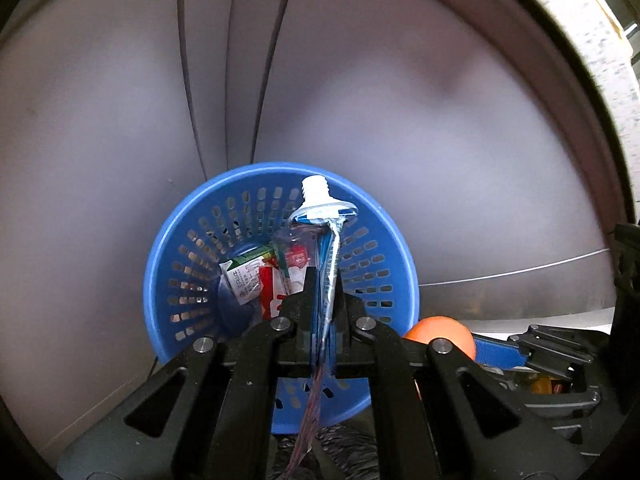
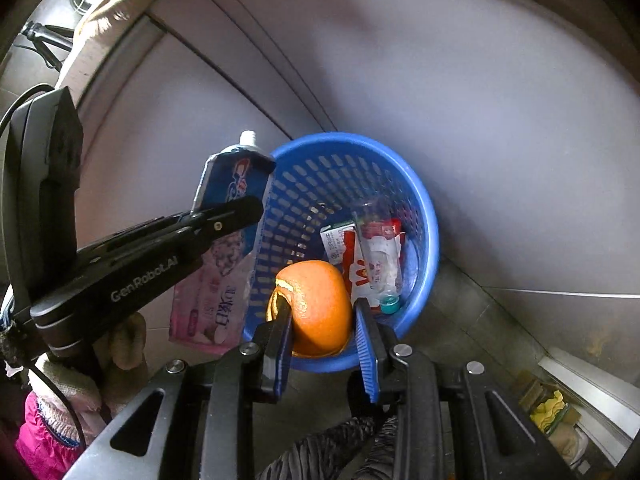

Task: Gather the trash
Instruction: 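Open the left tool over the basket while the right tool releases the peel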

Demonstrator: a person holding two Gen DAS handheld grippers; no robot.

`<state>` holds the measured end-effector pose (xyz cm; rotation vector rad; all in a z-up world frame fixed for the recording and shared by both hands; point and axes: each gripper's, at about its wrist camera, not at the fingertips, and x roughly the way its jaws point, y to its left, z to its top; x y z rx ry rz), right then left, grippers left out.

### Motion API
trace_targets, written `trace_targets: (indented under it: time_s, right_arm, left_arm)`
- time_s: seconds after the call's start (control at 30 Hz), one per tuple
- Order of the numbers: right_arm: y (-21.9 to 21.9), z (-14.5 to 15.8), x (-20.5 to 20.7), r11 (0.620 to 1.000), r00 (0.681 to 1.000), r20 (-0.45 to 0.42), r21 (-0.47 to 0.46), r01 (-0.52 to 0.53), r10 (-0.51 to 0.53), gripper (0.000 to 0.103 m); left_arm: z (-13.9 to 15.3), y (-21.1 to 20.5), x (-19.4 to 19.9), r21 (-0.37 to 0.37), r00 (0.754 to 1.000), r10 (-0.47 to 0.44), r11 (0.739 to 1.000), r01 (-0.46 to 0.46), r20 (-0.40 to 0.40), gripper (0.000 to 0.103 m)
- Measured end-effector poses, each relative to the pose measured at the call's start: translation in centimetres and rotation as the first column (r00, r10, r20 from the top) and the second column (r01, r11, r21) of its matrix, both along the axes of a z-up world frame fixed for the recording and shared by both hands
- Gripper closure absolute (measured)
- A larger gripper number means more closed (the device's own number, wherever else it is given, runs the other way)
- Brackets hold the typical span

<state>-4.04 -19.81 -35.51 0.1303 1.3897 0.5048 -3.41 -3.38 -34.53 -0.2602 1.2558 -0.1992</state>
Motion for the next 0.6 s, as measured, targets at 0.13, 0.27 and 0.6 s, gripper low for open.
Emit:
trace_targets:
  time_s: [0.13, 0.27, 0.6]
  right_arm:
    - [0.3, -0.6, 0.0, 1.0, 1.0, 0.003, -0.013, -0.009, 0.009, 0.074]
    - [0.5, -0.9, -0.2, 0.999, 1.0, 0.003, -0.025, -0.02, 0.02, 0.074]
    - [0.8, -1.2, -0.4, 0.999, 1.0, 0.002, -0.038, -0.028, 0.028, 0.073]
  left_arm:
    - [-0.8, -0.4, 0.2, 0.01, 1.0, -0.009, 1.0, 0.009, -0.008, 0.102]
    - [-1.2, -0.7, 0.5, 0.014, 1.0, -0.01, 1.0, 0.01, -0.015, 0.102]
    - [-1.5, -1.0, 0.7, 0.03, 1.0, -0.014, 0.999, 0.015, -0.021, 0.102]
